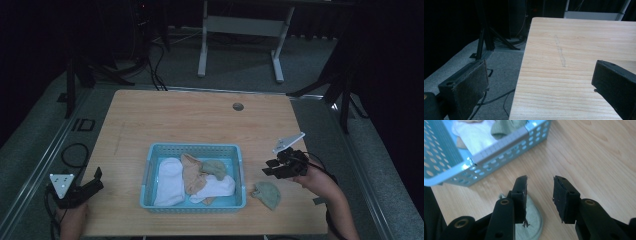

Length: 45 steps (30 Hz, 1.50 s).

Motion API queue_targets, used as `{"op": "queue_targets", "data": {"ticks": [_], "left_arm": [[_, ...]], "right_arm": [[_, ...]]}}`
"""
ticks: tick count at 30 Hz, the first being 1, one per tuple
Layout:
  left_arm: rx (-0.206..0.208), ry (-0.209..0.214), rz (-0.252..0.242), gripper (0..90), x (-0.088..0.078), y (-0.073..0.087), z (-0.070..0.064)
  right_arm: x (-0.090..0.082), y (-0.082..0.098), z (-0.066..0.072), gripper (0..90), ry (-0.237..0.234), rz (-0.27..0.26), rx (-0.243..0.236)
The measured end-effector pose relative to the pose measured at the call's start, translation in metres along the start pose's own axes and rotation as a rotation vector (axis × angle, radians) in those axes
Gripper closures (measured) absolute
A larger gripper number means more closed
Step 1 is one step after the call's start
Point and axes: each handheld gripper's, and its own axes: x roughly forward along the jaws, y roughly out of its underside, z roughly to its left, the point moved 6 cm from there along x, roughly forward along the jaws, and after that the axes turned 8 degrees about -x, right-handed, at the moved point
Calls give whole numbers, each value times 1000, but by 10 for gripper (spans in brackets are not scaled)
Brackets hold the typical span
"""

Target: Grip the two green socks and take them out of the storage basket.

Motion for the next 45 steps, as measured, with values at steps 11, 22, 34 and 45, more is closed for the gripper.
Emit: {"op": "queue_targets", "data": {"ticks": [11,22,34,45], "left_arm": [[0,0,-1,3,0,0,0],[-1,3,0,4,0,0,0],[0,5,-3,4,0,0,0],[0,7,-1,4,0,0,0]], "right_arm": [[-1,-36,7,632,-13,-30,-68],[28,-69,24,631,-78,-17,-130],[56,-92,41,631,-130,-10,-174],[84,-101,53,632,-160,30,-219]]}}
